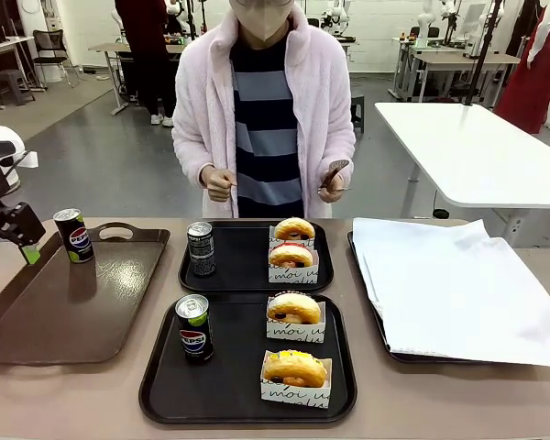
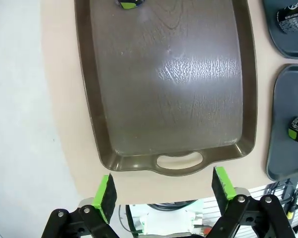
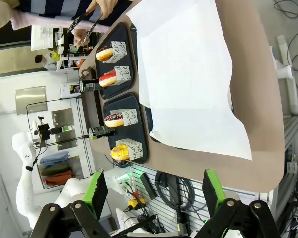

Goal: Set up donuts and drinks on trays.
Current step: Pick up one Pepsi coke from the Handle tray and place it on the Flat Tray without a Pepsi coke.

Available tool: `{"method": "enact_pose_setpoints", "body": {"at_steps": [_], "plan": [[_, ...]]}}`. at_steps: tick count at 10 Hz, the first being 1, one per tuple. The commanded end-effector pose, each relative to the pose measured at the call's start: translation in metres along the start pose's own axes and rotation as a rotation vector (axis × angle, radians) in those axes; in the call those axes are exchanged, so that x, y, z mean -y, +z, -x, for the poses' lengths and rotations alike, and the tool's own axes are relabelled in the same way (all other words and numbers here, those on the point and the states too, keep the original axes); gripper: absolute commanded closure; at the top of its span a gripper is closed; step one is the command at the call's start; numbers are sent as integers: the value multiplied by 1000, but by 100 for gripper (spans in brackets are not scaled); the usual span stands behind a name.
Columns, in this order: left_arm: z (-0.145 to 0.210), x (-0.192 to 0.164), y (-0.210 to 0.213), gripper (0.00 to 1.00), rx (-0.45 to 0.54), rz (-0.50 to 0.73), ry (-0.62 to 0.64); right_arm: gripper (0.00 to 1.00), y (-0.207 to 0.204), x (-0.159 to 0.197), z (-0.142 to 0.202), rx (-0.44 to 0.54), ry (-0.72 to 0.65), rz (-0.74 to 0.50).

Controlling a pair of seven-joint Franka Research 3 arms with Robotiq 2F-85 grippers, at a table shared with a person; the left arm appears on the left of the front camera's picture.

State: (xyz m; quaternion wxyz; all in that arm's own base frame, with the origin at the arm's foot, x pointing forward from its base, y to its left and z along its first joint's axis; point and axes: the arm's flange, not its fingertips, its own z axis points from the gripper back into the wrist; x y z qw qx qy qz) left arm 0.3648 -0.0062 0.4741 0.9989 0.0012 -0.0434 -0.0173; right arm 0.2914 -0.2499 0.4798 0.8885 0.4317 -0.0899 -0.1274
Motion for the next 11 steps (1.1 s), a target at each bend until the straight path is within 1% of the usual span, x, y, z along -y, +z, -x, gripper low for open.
{"method": "enact_pose_setpoints", "body": {"at_steps": [1,3,4,6,7,8,9,10,11], "plan": [[2,-3,3,0,5,2,-8,0,0,-1,1,-4,1,-2],[0,-1,1,0,3,1,2,0,0,-1,1,-4,1,-2],[-25,-26,6,0,-83,252,64,0,0,-1,1,-4,1,-2],[-50,-83,1,0,-224,656,51,0,0,-1,1,-4,1,-2],[-55,-114,-10,0,-221,851,44,0,0,-1,1,-4,1,-2],[-56,-146,-27,0,-171,1040,52,0,0,-1,1,-4,1,-2],[-53,-171,-42,0,-98,1174,58,0,0,-1,1,-4,1,-2],[-49,-190,-55,0,-8,1237,67,0,0,-1,1,-4,1,-2],[-40,-206,-68,0,42,1274,80,0,0,-1,1,-4,1,-2]]}}
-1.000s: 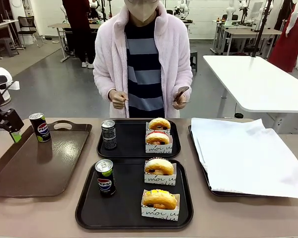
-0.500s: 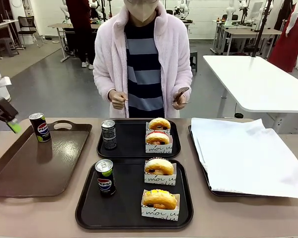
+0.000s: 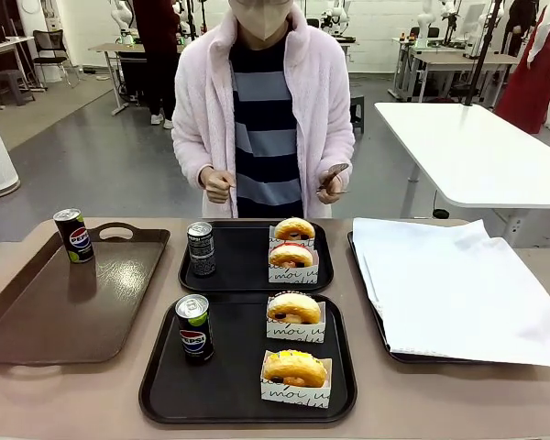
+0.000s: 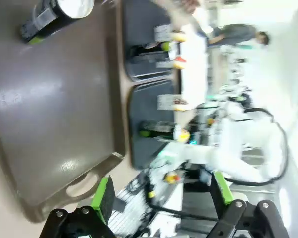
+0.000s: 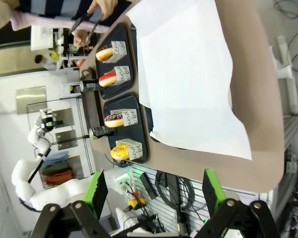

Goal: Set up donuts and drinks on trays.
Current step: Pick up one Pepsi coke from the Handle tray and place it on the Flat Tray without a Pepsi coke.

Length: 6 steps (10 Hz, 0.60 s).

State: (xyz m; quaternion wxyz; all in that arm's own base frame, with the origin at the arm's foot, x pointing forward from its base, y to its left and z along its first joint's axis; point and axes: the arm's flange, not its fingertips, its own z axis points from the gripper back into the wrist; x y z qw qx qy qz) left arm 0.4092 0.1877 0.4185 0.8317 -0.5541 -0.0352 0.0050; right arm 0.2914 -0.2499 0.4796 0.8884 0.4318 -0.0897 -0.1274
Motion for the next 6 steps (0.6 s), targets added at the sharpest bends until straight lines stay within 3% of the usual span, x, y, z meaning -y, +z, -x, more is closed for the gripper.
{"method": "enact_pose_setpoints", "body": {"at_steps": [1,3,6], "plan": [[-1,-24,20,0,43,168,-41,0,0,-1,1,-4,1,-2],[21,-34,43,0,82,227,-58,0,0,-1,1,-4,1,-2],[41,-23,64,0,65,210,-124,0,0,-1,1,-4,1,-2]]}}
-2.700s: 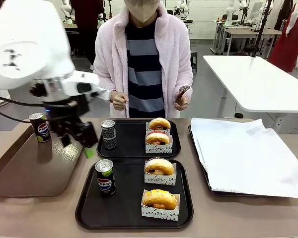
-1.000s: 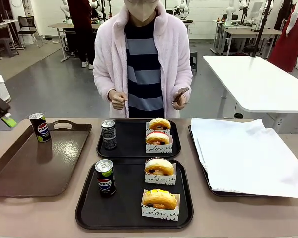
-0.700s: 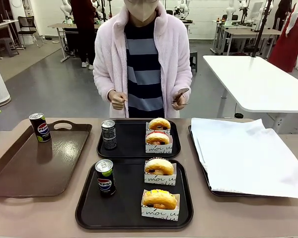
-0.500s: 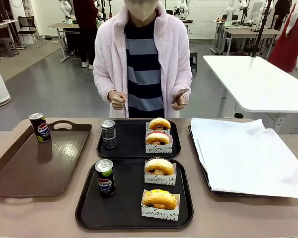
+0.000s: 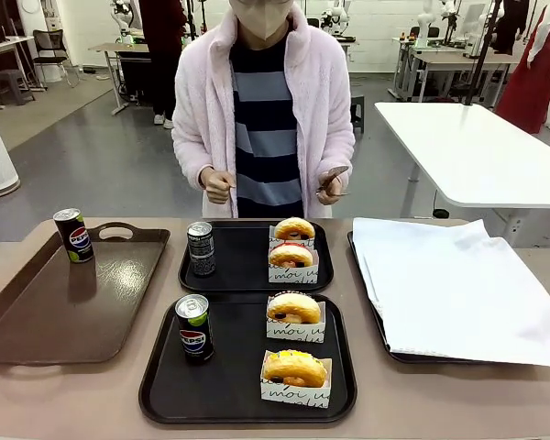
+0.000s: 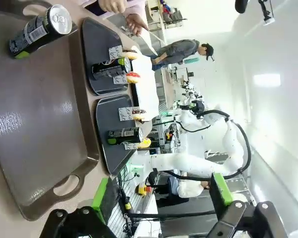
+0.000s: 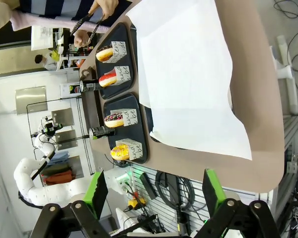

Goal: Set up donuts and drinks on trays.
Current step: Pick up one Pepsi coke from the Handle tray and place it on the Flat Tray without a Pepsi coke.

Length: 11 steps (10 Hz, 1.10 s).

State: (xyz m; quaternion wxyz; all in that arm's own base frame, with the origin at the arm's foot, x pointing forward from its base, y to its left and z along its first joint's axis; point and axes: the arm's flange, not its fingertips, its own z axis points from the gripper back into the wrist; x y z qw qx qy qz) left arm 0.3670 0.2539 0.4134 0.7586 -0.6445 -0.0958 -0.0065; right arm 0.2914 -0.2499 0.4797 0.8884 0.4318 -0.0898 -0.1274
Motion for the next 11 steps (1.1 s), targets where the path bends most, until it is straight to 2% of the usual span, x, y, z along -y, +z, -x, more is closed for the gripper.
{"method": "enact_pose_setpoints", "body": {"at_steps": [1,3,4,11], "plan": [[5,11,3,0,-44,-28,-52,0,0,-1,1,-4,1,-2],[3,20,8,0,-96,-57,-48,0,0,-1,1,-4,1,-2],[1,13,4,0,-29,-20,-24,0,0,-1,1,-4,1,-2],[1,13,4,0,-29,-20,-24,0,0,-1,1,-4,1,-2]]}}
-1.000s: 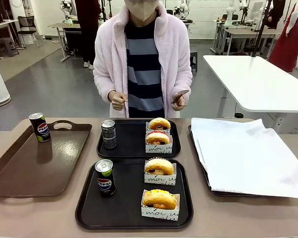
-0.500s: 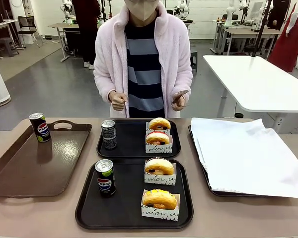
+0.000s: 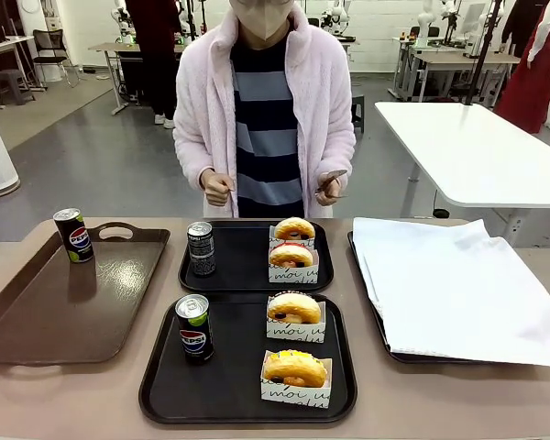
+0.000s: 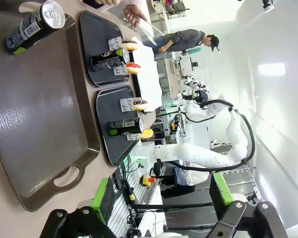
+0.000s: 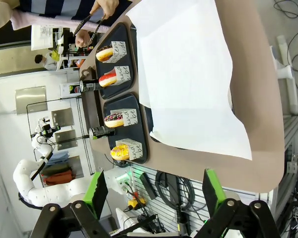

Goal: Set up donuts and drinks on trays.
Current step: Pick up one Pepsi coke from the Handle tray and place it on the Flat Tray without a Pepsi coke.

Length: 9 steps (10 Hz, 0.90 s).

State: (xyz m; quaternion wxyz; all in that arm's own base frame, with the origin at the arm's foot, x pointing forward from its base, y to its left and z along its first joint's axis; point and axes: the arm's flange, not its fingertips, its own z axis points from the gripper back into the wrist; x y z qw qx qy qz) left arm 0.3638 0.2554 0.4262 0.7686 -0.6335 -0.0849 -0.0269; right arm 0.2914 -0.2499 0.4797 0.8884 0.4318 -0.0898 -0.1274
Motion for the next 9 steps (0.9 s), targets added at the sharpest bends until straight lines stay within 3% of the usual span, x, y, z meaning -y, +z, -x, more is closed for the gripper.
{"method": "enact_pose_setpoints", "body": {"at_steps": [1,9], "plan": [[0,0,0,0,16,5,-5,0,0,-1,1,-4,1,-2],[0,0,0,0,16,5,-5,0,0,-1,1,-4,1,-2]]}}
